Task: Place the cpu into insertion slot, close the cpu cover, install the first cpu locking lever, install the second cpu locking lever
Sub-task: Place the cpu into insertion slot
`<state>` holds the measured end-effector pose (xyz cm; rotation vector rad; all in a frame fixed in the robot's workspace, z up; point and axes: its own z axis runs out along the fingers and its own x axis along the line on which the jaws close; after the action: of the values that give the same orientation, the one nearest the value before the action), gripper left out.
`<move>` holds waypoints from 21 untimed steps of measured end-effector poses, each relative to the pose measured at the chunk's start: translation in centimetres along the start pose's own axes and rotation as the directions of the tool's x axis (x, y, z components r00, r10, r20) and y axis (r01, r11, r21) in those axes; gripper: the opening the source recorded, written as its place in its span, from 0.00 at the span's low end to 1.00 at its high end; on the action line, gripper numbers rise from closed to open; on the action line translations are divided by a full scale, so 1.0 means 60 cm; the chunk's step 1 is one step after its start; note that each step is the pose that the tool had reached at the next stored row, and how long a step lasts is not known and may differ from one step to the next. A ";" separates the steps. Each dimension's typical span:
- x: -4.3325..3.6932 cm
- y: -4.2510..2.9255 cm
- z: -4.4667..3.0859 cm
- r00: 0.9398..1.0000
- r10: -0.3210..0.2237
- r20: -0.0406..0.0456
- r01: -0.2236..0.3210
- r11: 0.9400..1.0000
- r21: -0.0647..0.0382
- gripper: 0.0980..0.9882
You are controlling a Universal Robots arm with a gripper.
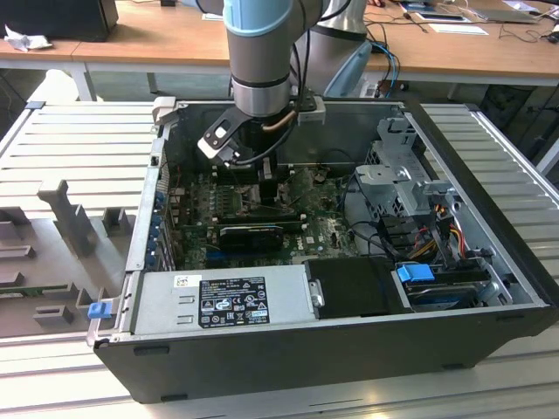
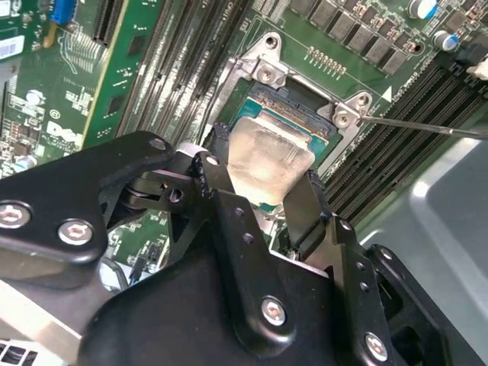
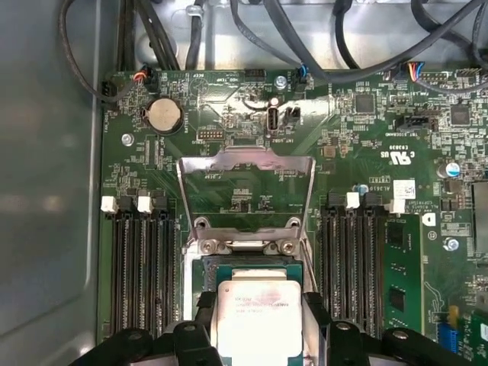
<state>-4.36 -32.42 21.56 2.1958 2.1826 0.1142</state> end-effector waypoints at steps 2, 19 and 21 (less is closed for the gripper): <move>0.001 0.000 0.003 1.000 0.001 0.000 -0.001 1.000 0.000 0.48; 0.007 -0.002 0.024 1.000 0.013 0.000 -0.013 1.000 0.000 0.57; 0.007 -0.002 0.023 1.000 0.013 -0.001 -0.013 1.000 0.000 0.57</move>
<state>-4.36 -31.97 20.16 2.2104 2.1692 0.1158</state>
